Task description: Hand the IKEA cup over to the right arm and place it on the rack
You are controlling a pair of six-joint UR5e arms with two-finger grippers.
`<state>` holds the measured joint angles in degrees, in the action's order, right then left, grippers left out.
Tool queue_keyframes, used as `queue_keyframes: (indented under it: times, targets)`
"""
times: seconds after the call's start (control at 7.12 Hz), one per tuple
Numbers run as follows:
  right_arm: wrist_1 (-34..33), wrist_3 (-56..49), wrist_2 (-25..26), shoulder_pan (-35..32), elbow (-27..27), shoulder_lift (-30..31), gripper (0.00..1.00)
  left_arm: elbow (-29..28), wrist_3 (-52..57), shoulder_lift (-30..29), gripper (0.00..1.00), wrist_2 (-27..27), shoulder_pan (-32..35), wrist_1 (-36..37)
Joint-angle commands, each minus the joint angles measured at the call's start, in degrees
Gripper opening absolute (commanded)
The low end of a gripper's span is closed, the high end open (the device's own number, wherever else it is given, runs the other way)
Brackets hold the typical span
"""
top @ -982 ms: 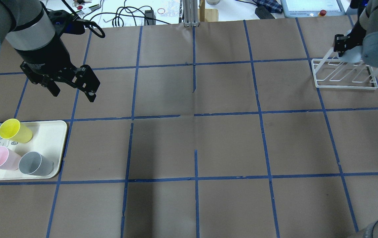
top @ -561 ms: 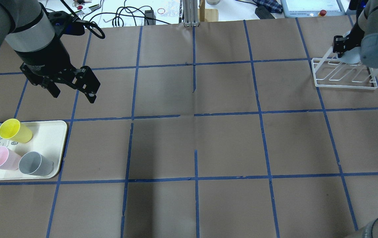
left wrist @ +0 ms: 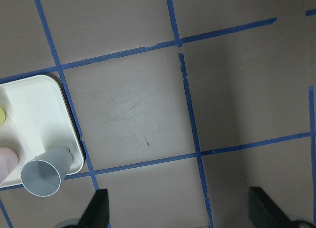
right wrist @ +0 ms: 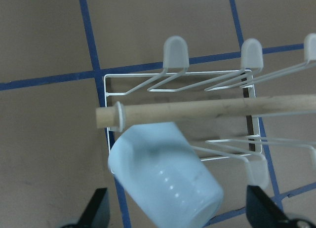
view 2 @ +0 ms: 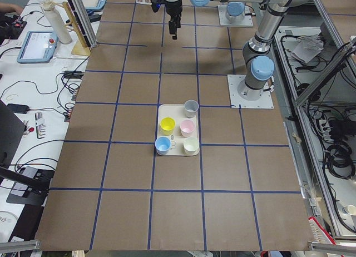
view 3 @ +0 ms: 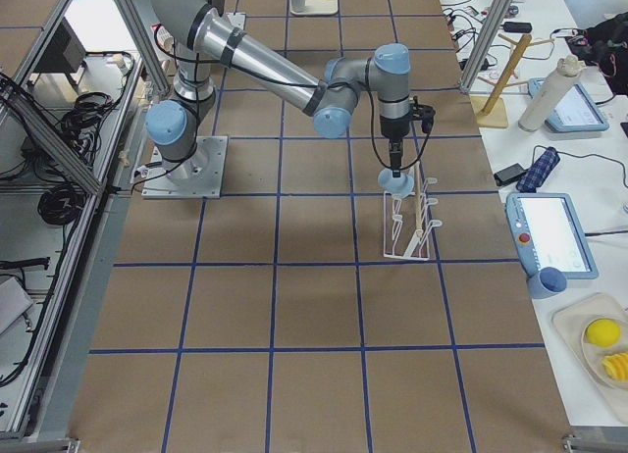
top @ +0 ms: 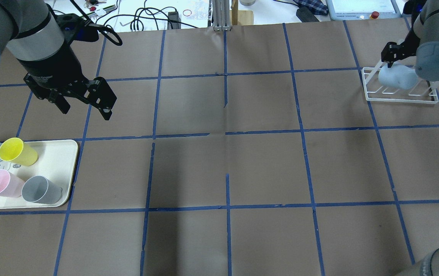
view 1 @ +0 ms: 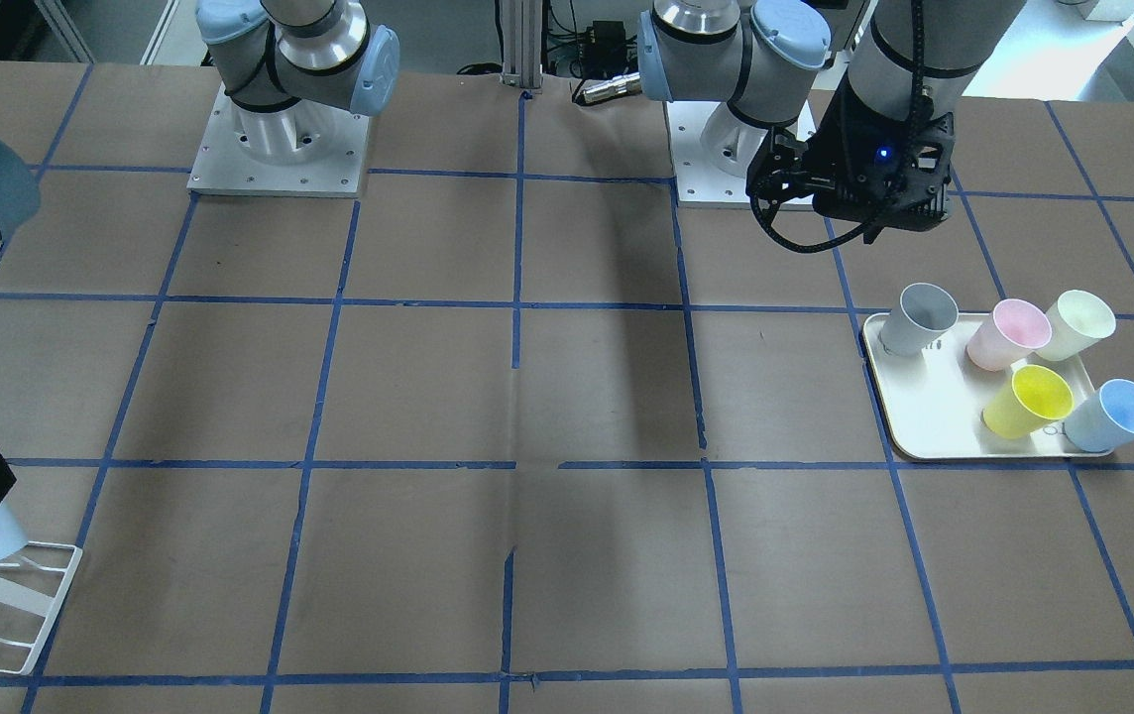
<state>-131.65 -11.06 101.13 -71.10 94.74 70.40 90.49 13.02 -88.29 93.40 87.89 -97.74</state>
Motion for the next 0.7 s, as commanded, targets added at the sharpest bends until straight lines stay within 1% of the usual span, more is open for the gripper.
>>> queue_keyframes:
  times: [0.0,0.14,0.28,0.56]
  targets:
    - [-0.2,0.2,0.0,-0.1,0.0,0.1,1.00,0.2,0.0,0.1,1.00,0.0,0.0,0.1]
    - [0.4,0.8,-0.2,-0.3,-0.1,0.8,1.00,0.3,0.0,0.1,1.00,0.0,0.0,0.0]
    - [4.5,0.9,-0.4,-0.4,-0.8,2.0,1.00,0.3,0.1,0.0,1.00,0.0,0.0,0.0]
    - [15.6,5.2,-1.1,-2.8,-2.9,5.6,1.00,0.3,0.2,0.1,1.00,-0.1,0.2,0.1]
